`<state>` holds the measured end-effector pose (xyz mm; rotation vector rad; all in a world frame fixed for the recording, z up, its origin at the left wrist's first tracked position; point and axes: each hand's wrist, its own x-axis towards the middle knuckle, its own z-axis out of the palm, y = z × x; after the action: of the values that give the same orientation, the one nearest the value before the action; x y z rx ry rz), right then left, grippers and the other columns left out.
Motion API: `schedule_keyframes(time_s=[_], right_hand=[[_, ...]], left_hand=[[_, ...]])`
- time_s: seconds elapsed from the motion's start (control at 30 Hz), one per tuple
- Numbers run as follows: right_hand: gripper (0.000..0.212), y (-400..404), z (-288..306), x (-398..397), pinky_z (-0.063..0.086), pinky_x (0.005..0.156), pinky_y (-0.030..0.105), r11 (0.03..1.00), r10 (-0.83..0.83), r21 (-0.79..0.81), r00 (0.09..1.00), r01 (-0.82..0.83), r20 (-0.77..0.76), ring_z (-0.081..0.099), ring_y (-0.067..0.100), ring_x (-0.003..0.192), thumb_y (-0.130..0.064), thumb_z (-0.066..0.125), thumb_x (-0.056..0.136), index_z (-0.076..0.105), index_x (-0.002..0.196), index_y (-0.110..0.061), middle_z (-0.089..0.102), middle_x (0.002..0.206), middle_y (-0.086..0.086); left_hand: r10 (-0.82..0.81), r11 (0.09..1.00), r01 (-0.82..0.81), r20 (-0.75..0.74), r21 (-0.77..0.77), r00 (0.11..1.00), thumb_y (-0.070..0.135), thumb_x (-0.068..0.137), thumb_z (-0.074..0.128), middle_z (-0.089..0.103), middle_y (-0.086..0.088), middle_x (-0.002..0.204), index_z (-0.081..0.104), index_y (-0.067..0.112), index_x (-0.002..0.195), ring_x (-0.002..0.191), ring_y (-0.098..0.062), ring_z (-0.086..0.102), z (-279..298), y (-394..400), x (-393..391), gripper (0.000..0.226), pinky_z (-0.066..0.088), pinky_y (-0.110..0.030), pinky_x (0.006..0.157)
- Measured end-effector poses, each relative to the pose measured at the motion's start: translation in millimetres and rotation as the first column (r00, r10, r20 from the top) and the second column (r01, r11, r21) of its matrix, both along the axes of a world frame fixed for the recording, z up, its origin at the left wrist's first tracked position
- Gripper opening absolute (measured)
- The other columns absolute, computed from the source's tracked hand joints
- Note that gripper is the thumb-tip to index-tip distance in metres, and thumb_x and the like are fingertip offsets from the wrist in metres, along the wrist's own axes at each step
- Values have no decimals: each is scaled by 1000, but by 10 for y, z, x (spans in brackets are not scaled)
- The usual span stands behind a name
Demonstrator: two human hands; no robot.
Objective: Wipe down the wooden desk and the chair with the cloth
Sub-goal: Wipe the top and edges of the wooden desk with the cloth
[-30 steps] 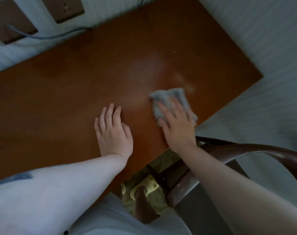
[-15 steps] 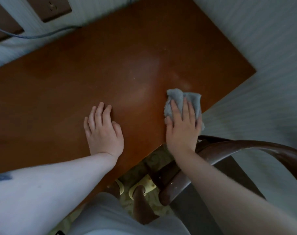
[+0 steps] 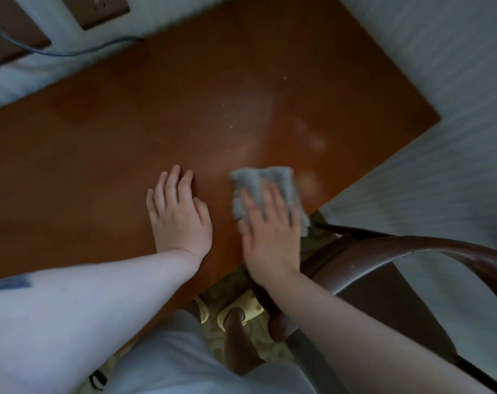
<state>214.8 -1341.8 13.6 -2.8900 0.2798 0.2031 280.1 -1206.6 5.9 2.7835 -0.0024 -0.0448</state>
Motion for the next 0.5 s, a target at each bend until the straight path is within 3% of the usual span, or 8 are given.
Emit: schedule_keyframes(time_s=[0.1, 0.17, 0.23, 0.3, 0.33, 0.37, 0.43, 0.5], right_hand=[[52, 85, 133, 318, 0, 121, 45, 898, 435, 101, 899, -429, -42, 1, 15, 150, -39, 32, 102, 19, 153, -38, 8, 163, -4], [52, -97, 154, 601, -7, 118, 42, 881, 473, 78, 874, -467, -112, -5, 12, 149, -40, 30, 103, 13, 153, -41, 1, 163, -7], [53, -256, 84, 655, -7, 117, 39, 984, 179, 28, 980, -177, -89, -5, 13, 149, -40, 29, 104, 11, 154, -40, 1, 164, -6], [55, -127, 46, 441, -4, 118, 41, 986, -166, -31, 986, 165, -9, -3, 16, 150, -41, 27, 103, 9, 155, -36, 4, 164, -2], [55, 68, 22, 311, -2, 119, 43, 978, -205, -47, 979, 205, 7, -3, 18, 150, -41, 24, 102, 9, 155, -35, 4, 164, 1], [56, 283, 33, 183, -1, 120, 45, 988, -148, -48, 989, 148, -4, -2, 20, 150, -41, 22, 101, 10, 155, -33, 5, 163, 2], [60, 569, 82, 64, 1, 121, 47, 992, 128, 3, 990, -128, -67, -4, 19, 150, -42, 17, 98, 7, 155, -29, 3, 163, 1], [59, 499, 211, 250, -2, 121, 47, 921, 390, 63, 908, -385, -152, -13, 14, 148, -43, 15, 99, -1, 155, -33, -6, 163, -5]], left_hand=[[-17, 1000, 17, 6, -26, 1000, 19, 95, 34, 34, -3, 153, 42, 17, 141, 145, -23, 20, -6, 22, 10, 47, 11, -45, 120], [-9, 999, 9, 17, -49, 1000, 19, 95, 35, 36, -3, 153, 42, 15, 140, 145, -22, 22, -13, 29, 34, 46, 12, -44, 120], [12, 997, -10, 20, -75, 1000, 19, 96, 37, 36, -2, 153, 39, 16, 143, 145, -21, 22, -16, 44, 39, 47, 11, -43, 120], [19, 993, -18, 13, -114, 1000, 22, 98, 38, 34, -2, 154, 35, 17, 145, 145, -20, 21, -14, 5, -2, 48, 8, -40, 120], [24, 989, -22, 9, -148, 1000, 24, 98, 37, 33, -2, 154, 34, 17, 146, 146, -19, 20, -6, 18, -4, 48, 6, -38, 120], [33, 980, -30, 11, -196, 999, 26, 99, 36, 33, -3, 154, 35, 17, 146, 145, -19, 21, 4, 35, -7, 48, 6, -37, 120], [78, 939, -66, 22, -338, 997, 27, 99, 34, 36, -3, 153, 38, 16, 143, 143, -18, 26, 45, 64, 4, 45, 10, -39, 121], [87, 856, -70, 8, -512, 996, 24, 101, 37, 37, -2, 152, 41, 16, 141, 142, -16, 30, 128, 151, -42, 42, 20, -44, 120]])
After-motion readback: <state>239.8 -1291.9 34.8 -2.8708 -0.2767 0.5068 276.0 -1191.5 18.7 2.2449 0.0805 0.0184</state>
